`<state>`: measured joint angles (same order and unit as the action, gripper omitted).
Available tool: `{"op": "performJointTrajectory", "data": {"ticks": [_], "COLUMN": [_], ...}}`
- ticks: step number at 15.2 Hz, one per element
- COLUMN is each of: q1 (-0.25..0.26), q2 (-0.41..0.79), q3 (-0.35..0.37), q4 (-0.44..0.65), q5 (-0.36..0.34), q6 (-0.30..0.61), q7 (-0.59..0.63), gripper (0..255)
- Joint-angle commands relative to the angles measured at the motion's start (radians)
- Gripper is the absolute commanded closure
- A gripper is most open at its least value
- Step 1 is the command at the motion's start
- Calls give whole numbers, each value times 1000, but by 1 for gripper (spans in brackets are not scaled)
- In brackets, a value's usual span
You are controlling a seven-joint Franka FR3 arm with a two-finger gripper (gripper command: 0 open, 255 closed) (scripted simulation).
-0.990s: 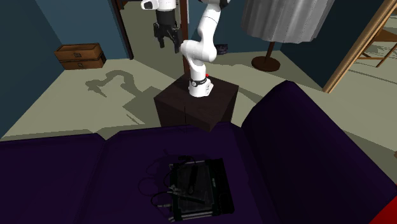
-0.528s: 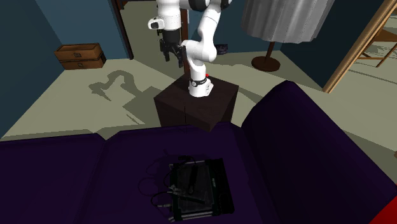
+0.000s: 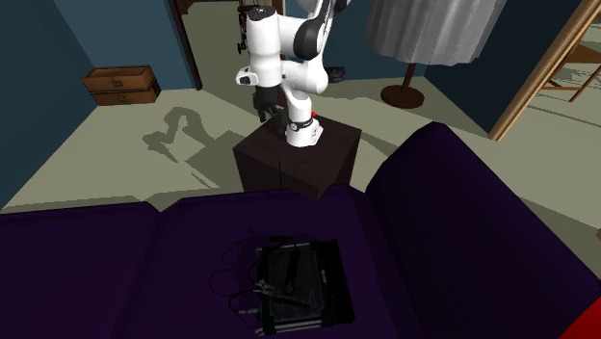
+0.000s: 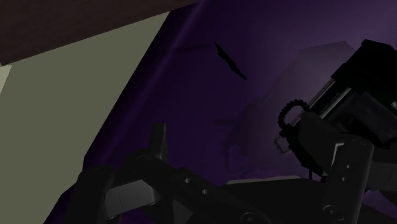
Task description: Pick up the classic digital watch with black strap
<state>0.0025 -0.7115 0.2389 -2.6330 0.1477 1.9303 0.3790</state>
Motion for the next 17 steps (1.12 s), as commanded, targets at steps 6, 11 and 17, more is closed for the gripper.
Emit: {"op": "performJointTrajectory", "data": {"ticks": [6,11,17], "q1": [-8,-17,-24], "q2": [171,262,322], "q3": [106,142,158], "q4": [-105,-138,-163], "q5": [48,53,49], "q6": [269,390,475], "q7": [137,176,184], "gripper": [0,0,0]}}
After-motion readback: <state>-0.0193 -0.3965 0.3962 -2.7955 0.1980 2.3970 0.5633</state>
